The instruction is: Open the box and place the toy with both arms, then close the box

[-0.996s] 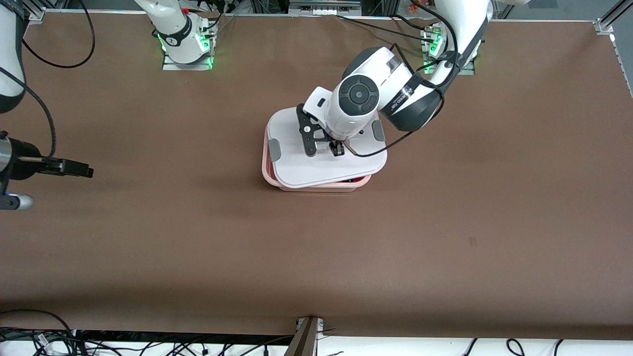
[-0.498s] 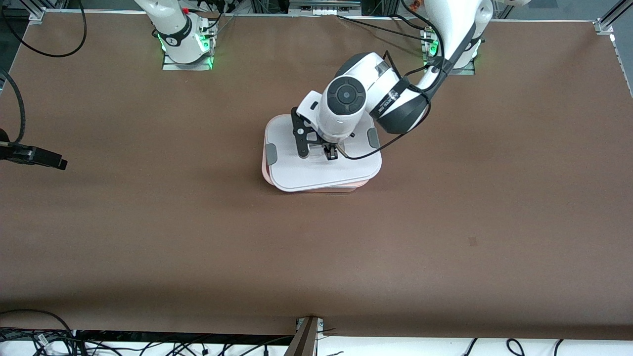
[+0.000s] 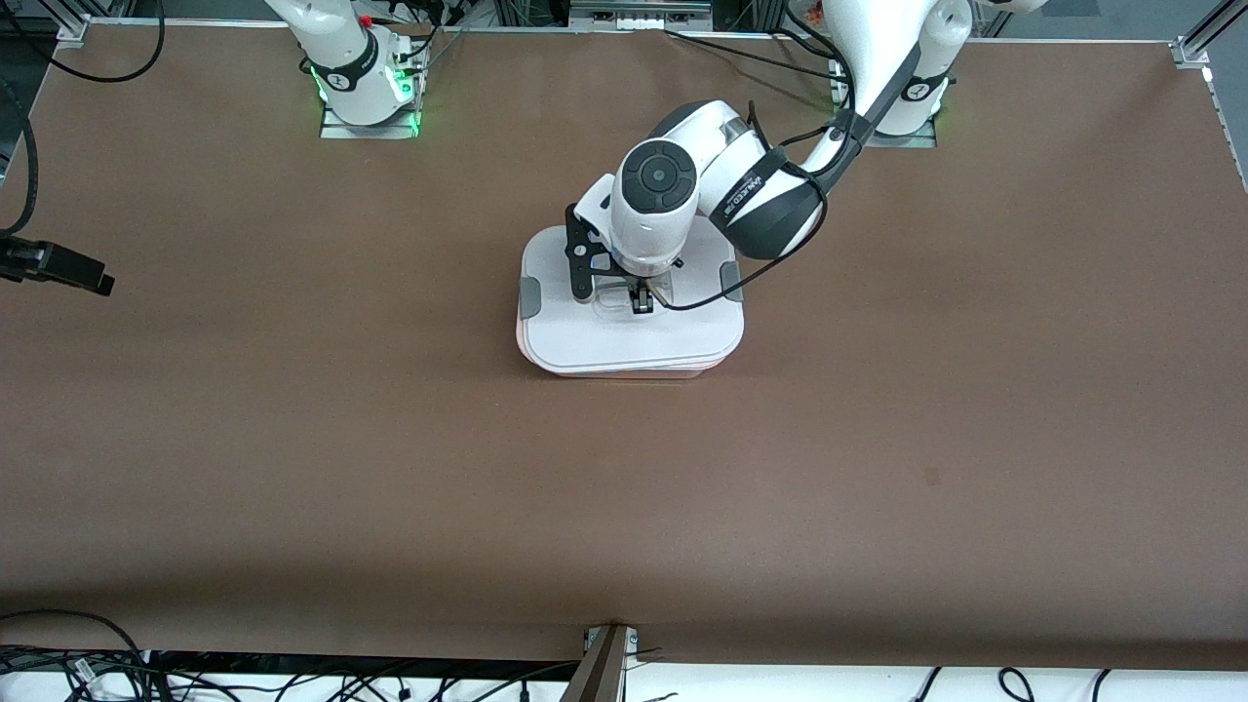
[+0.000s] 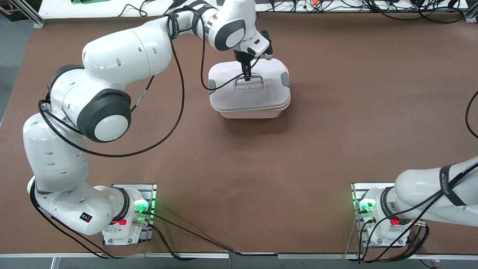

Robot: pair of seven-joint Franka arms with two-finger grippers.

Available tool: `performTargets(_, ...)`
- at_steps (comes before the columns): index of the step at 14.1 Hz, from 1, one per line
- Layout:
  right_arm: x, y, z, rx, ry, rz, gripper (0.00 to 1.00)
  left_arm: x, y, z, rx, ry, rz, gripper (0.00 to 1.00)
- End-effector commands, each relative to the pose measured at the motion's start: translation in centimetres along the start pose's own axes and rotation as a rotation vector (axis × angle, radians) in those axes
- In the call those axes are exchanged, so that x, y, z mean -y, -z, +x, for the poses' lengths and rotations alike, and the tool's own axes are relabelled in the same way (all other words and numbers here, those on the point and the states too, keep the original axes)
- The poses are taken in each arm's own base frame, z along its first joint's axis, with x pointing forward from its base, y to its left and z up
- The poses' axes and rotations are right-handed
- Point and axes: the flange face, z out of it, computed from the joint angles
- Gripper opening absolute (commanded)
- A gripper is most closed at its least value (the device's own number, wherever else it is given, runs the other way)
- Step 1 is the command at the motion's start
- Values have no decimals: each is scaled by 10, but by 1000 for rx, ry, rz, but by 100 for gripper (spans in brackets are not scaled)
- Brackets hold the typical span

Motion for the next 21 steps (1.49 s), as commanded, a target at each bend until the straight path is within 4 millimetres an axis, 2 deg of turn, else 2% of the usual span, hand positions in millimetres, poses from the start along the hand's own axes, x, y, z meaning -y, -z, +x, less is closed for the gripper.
performTargets(1, -15, 0, -18, 45, 99, -10, 100, -11, -12, 9, 35, -66, 33, 0)
performTargets(2, -20, -2, -19, 54, 92, -10, 100, -17, -13, 14, 64, -99, 64, 0)
performTargets(5, -23, -7, -25, 67, 87, 35, 100, -13, -14, 12, 72, -109, 73, 0)
performTargets(10, 17, -7, -51, 83, 138, 17, 100, -15, -12, 14, 100, -159, 112, 0)
performTargets(13, 21, -8, -58, 106, 123, 14, 100, -15, -15, 14, 105, -163, 112, 0)
performTargets(21, 20, -13, -49, 97, 135, 19, 100, -15, -29, 6, 123, -144, 85, 0)
